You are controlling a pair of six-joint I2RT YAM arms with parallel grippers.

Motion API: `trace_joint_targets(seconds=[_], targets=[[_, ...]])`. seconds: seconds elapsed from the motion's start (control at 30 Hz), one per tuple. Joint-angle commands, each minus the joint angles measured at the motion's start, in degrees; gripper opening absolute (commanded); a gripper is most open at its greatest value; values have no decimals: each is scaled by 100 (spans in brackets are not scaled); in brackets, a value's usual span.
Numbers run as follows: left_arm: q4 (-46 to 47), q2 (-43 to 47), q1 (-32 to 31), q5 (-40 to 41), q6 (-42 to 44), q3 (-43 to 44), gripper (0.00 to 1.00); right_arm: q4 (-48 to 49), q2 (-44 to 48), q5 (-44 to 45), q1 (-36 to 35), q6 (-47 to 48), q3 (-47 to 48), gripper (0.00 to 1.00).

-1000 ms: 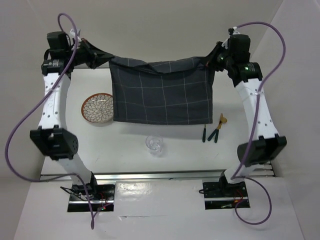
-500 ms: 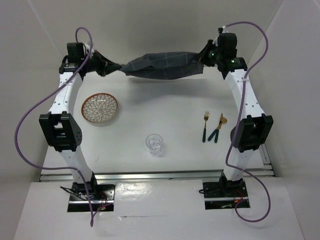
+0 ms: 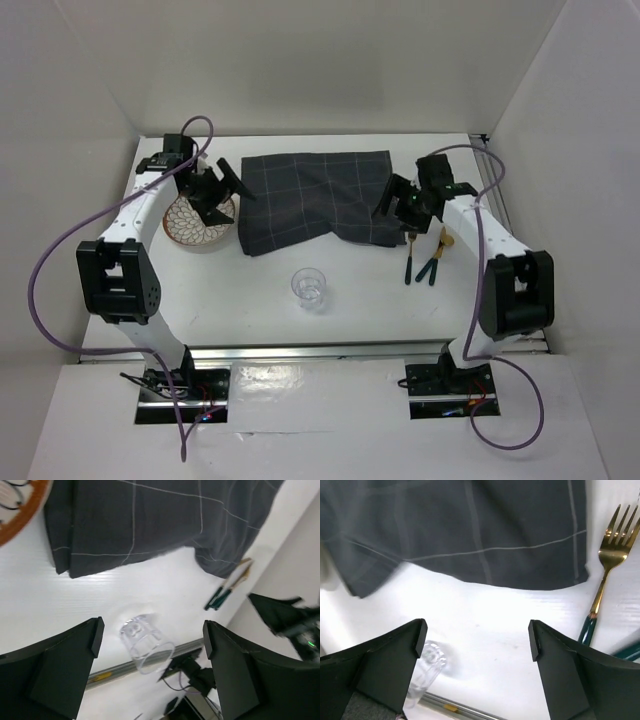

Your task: Set the dinner table for one person

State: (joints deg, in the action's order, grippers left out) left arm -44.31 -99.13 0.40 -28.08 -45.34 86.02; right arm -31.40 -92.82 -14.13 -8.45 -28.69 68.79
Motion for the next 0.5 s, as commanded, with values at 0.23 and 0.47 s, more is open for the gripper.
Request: trace_joint_targets(seconds=[0.23,0.47], targets=[[-543,-1080,-621,1040,781,1644,15,-201,90,385,-280,320,1098,55],[-1219,-2067,-805,1593,904,2420,0,-753,-1493,534,-473,495,2592,10]])
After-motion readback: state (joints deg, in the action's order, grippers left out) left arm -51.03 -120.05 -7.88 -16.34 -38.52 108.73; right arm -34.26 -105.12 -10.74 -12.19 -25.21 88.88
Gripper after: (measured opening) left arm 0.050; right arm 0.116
